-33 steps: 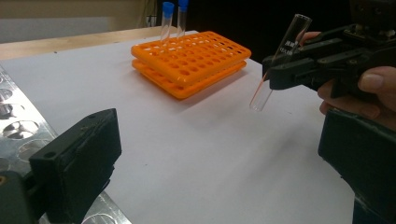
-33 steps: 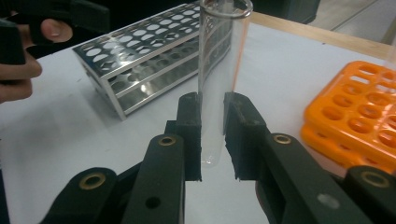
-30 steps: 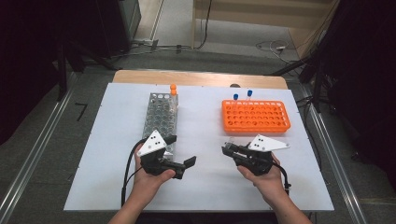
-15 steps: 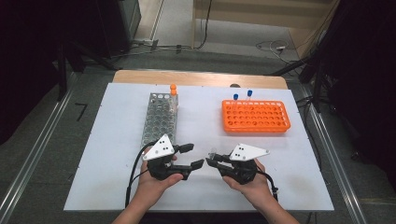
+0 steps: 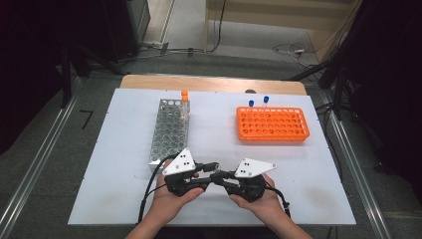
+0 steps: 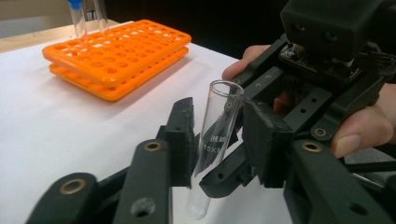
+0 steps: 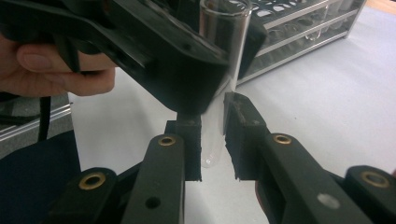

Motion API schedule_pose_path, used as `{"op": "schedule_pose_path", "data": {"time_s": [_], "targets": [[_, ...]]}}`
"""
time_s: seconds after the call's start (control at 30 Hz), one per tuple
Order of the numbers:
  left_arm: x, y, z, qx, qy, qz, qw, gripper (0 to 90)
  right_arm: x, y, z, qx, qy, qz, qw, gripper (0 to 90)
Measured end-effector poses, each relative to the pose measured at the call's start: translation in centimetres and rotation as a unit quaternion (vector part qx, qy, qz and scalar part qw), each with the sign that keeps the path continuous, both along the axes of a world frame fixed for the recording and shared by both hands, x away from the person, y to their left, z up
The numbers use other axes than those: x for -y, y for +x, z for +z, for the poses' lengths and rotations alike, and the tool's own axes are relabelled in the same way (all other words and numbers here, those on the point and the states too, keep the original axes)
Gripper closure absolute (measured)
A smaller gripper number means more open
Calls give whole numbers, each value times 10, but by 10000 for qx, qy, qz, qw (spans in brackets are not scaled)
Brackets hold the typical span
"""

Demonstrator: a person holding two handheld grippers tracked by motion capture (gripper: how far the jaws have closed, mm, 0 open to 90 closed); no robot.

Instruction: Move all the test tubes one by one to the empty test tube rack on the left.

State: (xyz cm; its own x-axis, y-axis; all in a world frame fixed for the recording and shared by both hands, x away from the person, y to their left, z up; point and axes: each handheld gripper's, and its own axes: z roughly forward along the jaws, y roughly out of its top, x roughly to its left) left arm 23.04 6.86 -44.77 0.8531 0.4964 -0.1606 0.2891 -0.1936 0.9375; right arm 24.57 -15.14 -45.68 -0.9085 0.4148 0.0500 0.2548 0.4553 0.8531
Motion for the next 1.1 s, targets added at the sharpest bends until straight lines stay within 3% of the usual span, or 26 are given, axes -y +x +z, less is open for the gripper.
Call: {"op": "schedule_pose_path", "data": {"time_s": [0.17,0.37,0.7,0.8,1.1], "targets": [[0,0,-1,18,12,5,10000,729,-1,-1,0,-34,-25,81,10000,739],[2,-1,-2,135,122,93,9998,753,-1,1,-1,-100,-48,93,9999,739],[2,-2,0,222,113,171,9995,763,1,1,0,-80,-11,93,9999,726],[0,-1,1,209,82,223,9995,763,3,2,0,-97,30,151,9998,674],[-6,2,4,211,2,379,9991,763,11,1,6,35,93,267,9996,309]]}}
